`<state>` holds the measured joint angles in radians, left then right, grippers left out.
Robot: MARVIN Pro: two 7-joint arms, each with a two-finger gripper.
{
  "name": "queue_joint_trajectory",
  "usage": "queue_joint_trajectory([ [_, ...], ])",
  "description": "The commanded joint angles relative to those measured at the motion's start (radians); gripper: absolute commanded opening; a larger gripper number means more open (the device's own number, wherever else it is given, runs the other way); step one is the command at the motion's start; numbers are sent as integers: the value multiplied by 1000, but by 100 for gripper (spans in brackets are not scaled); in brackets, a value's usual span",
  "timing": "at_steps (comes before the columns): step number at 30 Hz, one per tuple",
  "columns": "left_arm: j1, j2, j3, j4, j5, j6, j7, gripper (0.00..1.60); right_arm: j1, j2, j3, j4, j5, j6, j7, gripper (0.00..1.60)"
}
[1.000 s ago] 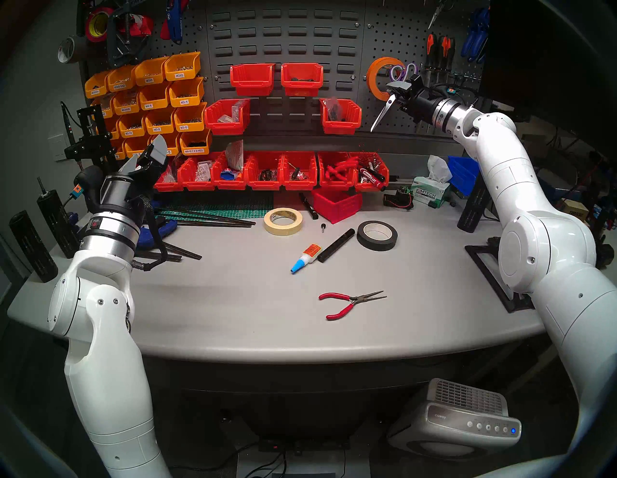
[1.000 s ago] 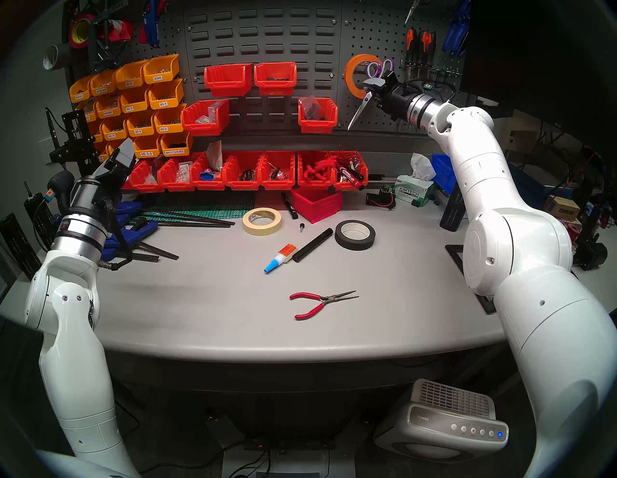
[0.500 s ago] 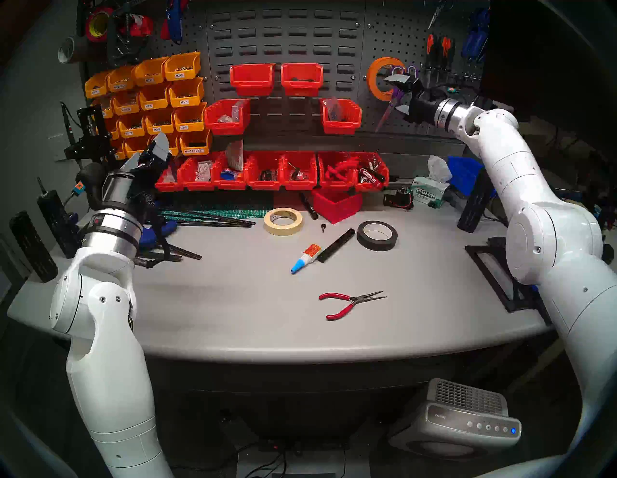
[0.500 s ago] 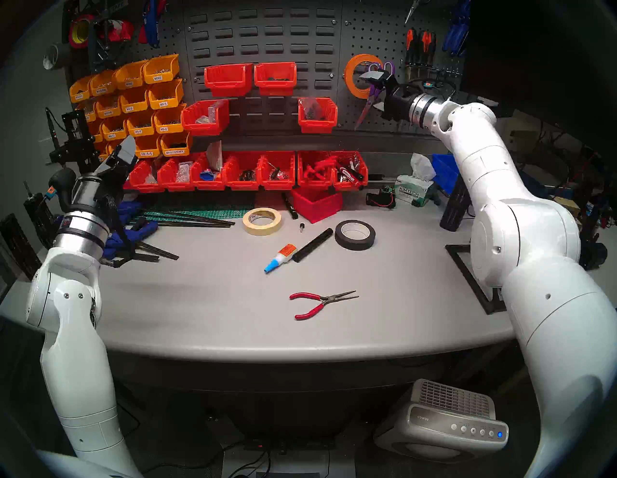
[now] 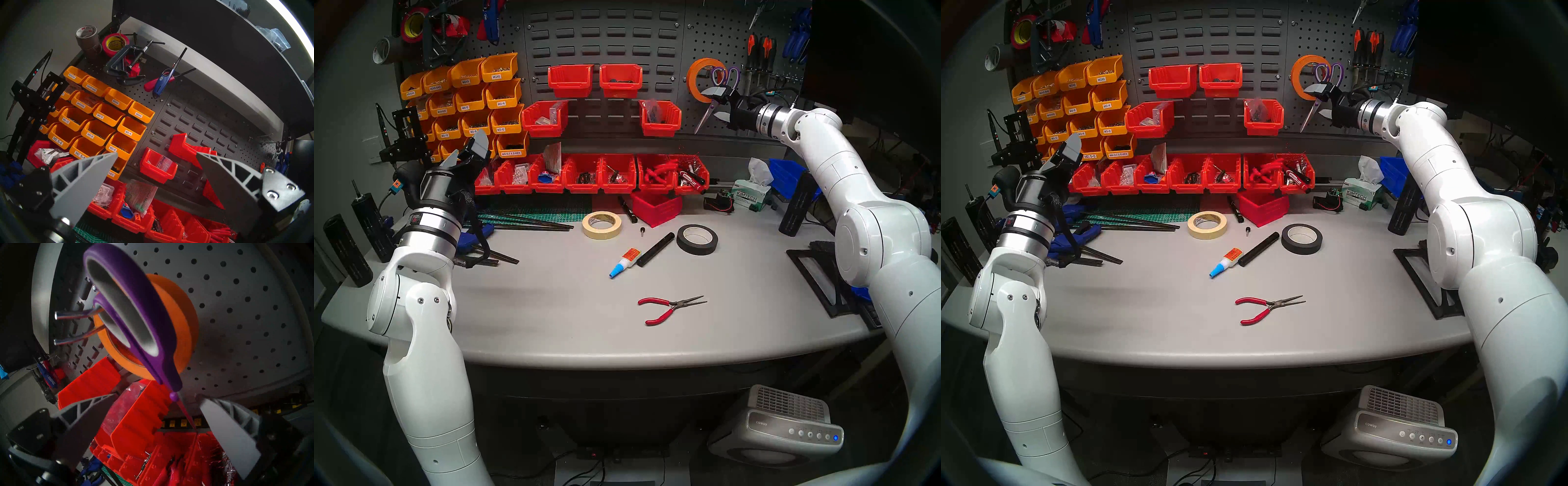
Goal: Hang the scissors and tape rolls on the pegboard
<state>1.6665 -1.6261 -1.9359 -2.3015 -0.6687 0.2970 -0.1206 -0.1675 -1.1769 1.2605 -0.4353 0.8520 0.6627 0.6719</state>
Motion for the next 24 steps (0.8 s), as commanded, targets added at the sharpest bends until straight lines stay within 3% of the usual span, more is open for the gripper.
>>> queue_joint_trajectory([
  [1, -27, 3, -3, -30, -5, -11, -2, 160, 58, 31, -33, -43, -47, -75, 40, 160],
  [6, -26, 4, -3, -28, -7, -12, -3, 160, 46, 47, -41, -64, -62, -114, 69, 160],
  [11, -27, 5, -3, -30, -9, -11, -3, 160, 3, 81, -64, -146, -89, -163, 132, 160],
  [19, -24, 8, -3, -27, -12, -10, -4, 160, -28, 128, -155, -225, -182, -202, 205, 160],
  [24, -25, 9, -1, -28, -17, -9, -7, 160, -63, 174, -173, -289, -215, -210, 203, 160],
])
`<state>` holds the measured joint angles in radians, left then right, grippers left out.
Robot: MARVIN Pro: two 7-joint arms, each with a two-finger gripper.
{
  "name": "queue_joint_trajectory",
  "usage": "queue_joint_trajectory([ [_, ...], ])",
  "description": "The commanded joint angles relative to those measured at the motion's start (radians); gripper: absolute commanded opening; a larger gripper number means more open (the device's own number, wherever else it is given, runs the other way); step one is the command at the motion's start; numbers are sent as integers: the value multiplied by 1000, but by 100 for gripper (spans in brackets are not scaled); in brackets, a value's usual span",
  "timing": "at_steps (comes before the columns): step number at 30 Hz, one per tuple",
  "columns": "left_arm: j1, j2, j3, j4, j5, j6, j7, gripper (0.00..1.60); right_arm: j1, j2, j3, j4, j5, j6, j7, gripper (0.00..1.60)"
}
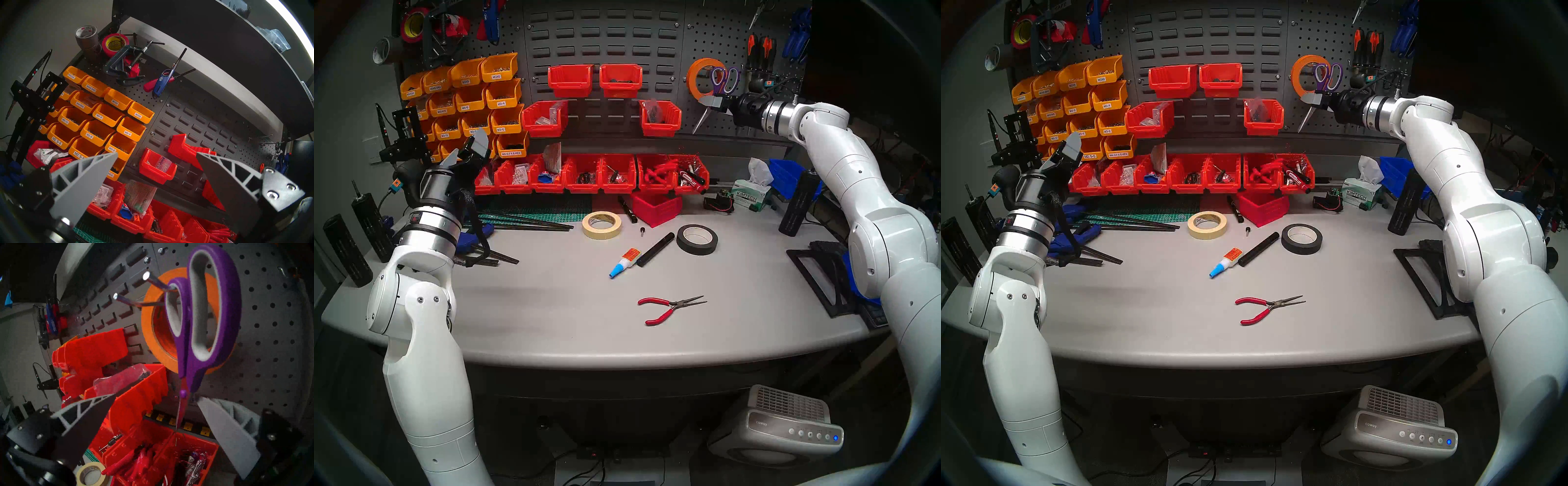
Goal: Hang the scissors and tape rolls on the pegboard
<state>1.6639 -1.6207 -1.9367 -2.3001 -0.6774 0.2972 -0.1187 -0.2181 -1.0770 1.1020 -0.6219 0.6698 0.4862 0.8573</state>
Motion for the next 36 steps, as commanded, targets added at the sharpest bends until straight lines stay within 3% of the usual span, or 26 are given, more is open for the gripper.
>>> queue_joint_trajectory([
  [1, -23, 3, 0, -30, -9, -10, -8, 160, -21, 85, -19, -119, -40, -34, 18, 160],
  [17, -5, 5, -12, -51, -20, -7, -11, 160, -160, 181, 8, -322, -42, -6, 21, 160],
  [36, 4, 26, 9, -57, -20, 1, -29, 160, -330, 299, 43, -580, 20, 62, 121, 160],
])
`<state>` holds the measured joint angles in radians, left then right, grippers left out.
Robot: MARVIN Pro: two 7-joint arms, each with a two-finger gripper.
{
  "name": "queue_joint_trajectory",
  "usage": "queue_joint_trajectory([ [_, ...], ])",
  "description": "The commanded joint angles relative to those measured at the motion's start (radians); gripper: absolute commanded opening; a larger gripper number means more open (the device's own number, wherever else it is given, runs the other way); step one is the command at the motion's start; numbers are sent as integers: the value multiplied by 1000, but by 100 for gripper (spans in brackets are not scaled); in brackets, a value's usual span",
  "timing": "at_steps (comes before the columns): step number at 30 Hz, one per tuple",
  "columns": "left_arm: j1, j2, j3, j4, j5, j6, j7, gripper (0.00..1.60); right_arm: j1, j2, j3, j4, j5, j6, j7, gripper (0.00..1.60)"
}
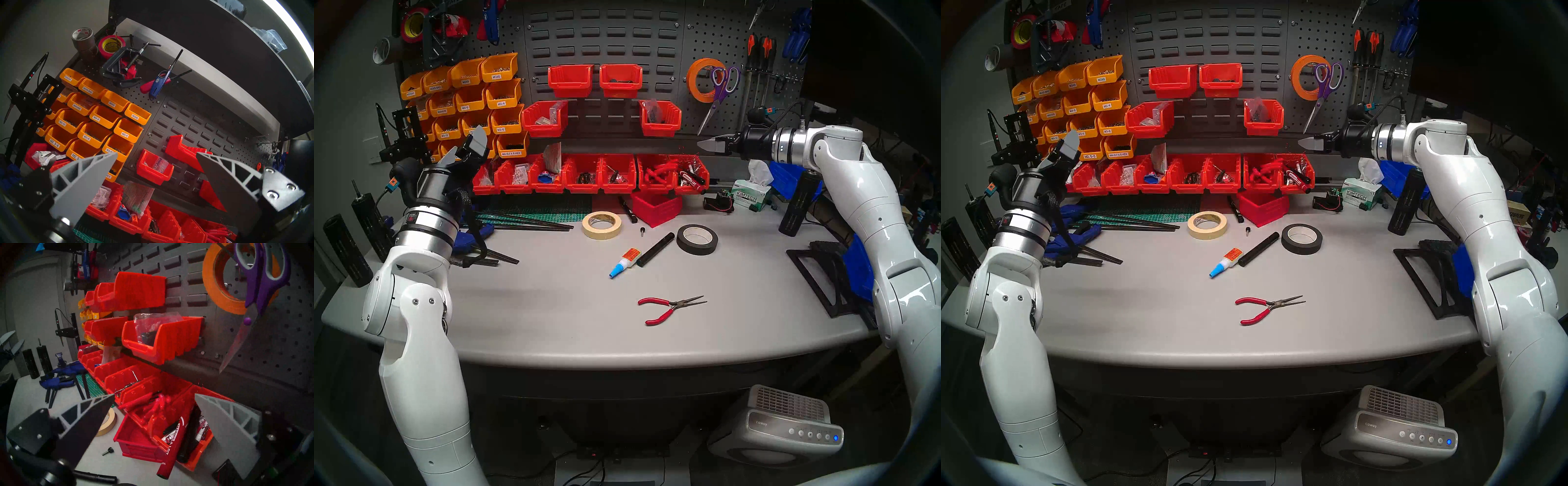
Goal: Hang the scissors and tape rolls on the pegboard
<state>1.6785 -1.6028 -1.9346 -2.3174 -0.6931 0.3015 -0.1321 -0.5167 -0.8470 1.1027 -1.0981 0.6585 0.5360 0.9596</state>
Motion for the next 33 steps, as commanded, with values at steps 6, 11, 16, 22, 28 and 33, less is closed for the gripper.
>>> queue_joint_trajectory([
  [6, -5, 12, 10, -43, -5, -2, -18, 160, -93, 98, 57, -186, 54, 30, 37, 160],
  [11, 0, 15, 9, -41, -6, -3, -19, 160, -128, 108, 63, -234, 67, 33, 51, 160],
  [16, 0, 19, 10, -42, -8, -2, -22, 160, -169, 120, 65, -309, 72, 30, 56, 160],
  [22, 4, 21, 10, -38, -10, -2, -23, 160, -214, 123, 78, -398, 89, 20, 54, 160],
  [28, 5, 24, 11, -37, -13, 0, -24, 160, -246, 127, 84, -468, 86, -2, 42, 160],
  [33, 6, 28, 14, -36, -15, 2, -26, 160, -297, 142, 96, -550, 86, -13, 11, 160],
])
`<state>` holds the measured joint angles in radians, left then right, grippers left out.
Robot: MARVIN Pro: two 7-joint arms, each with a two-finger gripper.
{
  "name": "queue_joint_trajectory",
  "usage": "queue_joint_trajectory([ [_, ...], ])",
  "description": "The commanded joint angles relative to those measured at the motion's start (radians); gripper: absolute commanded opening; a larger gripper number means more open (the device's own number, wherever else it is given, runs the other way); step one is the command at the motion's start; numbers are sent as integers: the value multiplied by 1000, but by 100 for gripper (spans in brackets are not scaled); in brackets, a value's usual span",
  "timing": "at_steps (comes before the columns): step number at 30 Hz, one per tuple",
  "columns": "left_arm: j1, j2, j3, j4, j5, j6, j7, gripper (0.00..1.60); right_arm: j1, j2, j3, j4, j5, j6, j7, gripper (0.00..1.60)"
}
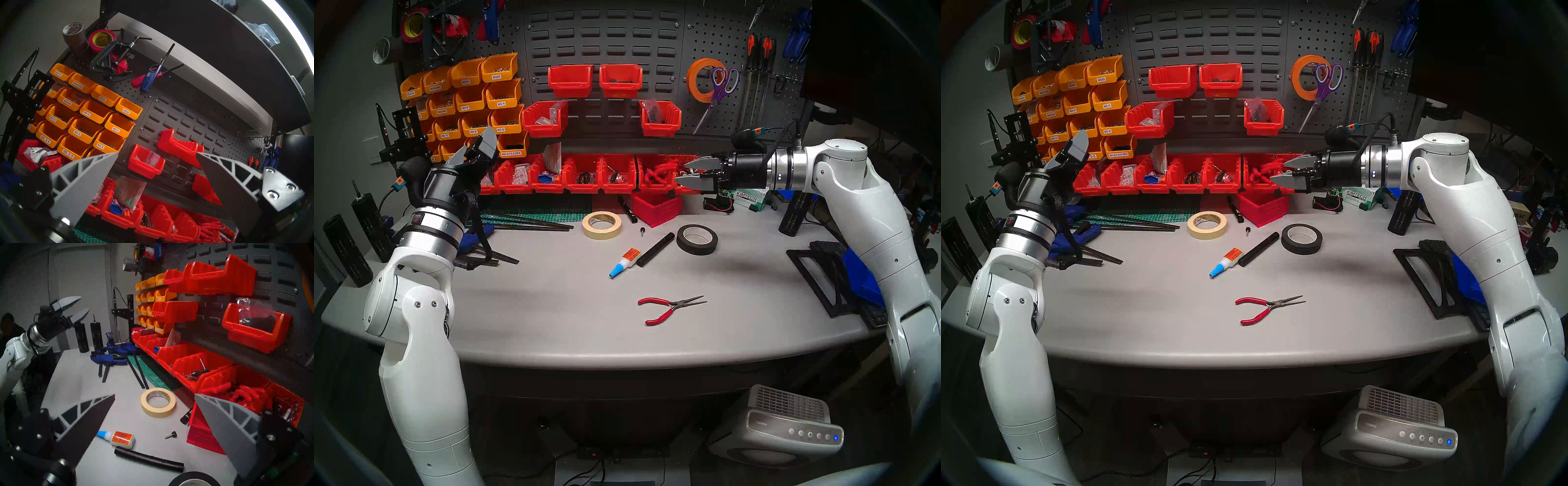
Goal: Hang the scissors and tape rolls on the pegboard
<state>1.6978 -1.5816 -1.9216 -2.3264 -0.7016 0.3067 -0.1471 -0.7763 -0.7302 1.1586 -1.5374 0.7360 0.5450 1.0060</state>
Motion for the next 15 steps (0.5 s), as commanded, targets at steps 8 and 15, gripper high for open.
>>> queue_joint_trajectory([
  [8, -11, 11, 2, -31, -12, 0, -16, 160, -110, 57, 69, -196, 5, -33, -105, 160],
  [15, -7, 15, 1, -33, -17, 1, -21, 160, -208, 97, 123, -316, 8, -33, -213, 160],
])
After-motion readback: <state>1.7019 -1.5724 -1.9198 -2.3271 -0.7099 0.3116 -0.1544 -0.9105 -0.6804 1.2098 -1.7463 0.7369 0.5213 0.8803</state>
